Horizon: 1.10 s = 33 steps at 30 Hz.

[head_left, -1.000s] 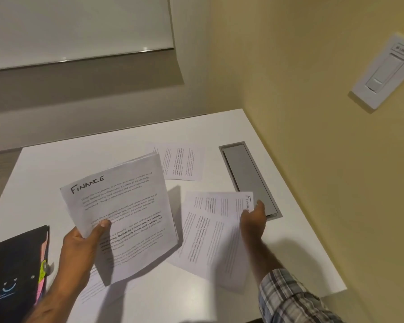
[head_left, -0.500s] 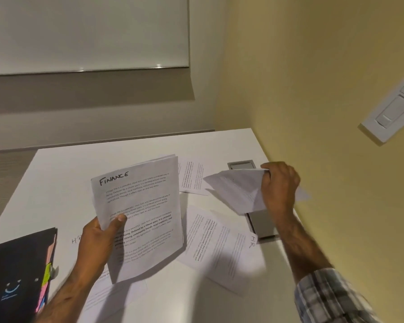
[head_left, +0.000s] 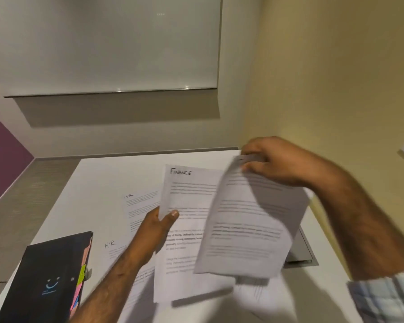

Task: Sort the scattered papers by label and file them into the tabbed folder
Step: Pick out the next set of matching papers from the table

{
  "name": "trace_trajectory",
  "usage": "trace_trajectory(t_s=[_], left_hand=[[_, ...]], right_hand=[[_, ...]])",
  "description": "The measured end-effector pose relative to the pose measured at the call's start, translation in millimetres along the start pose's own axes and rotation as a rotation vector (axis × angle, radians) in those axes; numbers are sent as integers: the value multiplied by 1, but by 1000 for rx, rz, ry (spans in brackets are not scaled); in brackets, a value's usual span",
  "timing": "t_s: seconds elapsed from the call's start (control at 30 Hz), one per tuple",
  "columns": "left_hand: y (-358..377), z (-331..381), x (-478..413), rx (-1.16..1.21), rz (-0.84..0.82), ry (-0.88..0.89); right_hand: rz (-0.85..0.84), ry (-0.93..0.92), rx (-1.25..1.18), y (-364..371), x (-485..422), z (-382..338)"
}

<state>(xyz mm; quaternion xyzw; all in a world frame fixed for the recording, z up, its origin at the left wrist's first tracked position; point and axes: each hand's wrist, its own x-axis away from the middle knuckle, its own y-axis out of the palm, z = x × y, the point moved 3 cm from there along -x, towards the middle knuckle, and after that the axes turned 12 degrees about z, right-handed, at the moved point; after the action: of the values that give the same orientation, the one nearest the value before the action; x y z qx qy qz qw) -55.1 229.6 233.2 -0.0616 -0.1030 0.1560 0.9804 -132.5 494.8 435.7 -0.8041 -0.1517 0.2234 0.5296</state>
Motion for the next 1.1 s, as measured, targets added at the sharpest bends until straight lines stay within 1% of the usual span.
trace_trajectory(t_s=[0.13, 0.23, 0.3, 0.37, 0.47, 0.63, 0.67, 0.7, 0.73, 0.8, 0.83, 0.87, 0.9, 0.93, 0.97, 1.0, 1.03, 1.07, 1.1], left_hand=[[26, 15, 14, 57, -156, -43], [31, 25, 25, 120, -199, -110], [31, 28, 30, 162, -201, -138], [30, 28, 33, 193, -208, -149], [30, 24, 37, 220, -215, -154], [33, 15, 37, 256, -233, -137], [34, 12, 36, 250, -237, -136], [35, 10, 34, 247, -239, -133], [35, 8, 33, 250, -235, -128], [31, 8, 32, 276, -207, -128], [28, 8, 31, 293, -189, -127], [25, 8, 31, 307, -168, -123], [22, 6, 30, 323, -150, -115], [20, 6, 30, 338, -125, -109], [18, 4, 29, 353, -98, -97], [16, 3, 28, 360, -69, -91], [16, 2, 29, 361, -53, -83], [17, 1, 30, 354, -41, -79], [18, -2, 31, 336, -43, -67]], right_hand=[[-169, -70, -25, 49, -29, -28], [-287, -13, -10, 71, -33, -38], [-288, 23, -13, 83, -37, -39], [-244, 34, -19, 90, -42, -36], [-277, 99, -18, 93, -46, -29], [-253, 73, -30, 95, -45, -25], [-233, 69, -44, 96, -45, -26], [-175, 77, -80, 97, -44, -24], [-76, 107, -132, 95, -43, -19], [244, 196, -197, 86, -32, -2], [402, 277, -252, 82, -20, 9], [501, 400, -349, 81, -6, 20], [509, 541, -486, 83, 12, 30], [431, 661, -665, 92, 31, 38], [297, 723, -866, 105, 47, 42], [130, 731, -1050, 121, 63, 41], [-7, 706, -1180, 136, 76, 38], [-78, 691, -1234, 150, 88, 37], [-77, 706, -1246, 162, 97, 37]])
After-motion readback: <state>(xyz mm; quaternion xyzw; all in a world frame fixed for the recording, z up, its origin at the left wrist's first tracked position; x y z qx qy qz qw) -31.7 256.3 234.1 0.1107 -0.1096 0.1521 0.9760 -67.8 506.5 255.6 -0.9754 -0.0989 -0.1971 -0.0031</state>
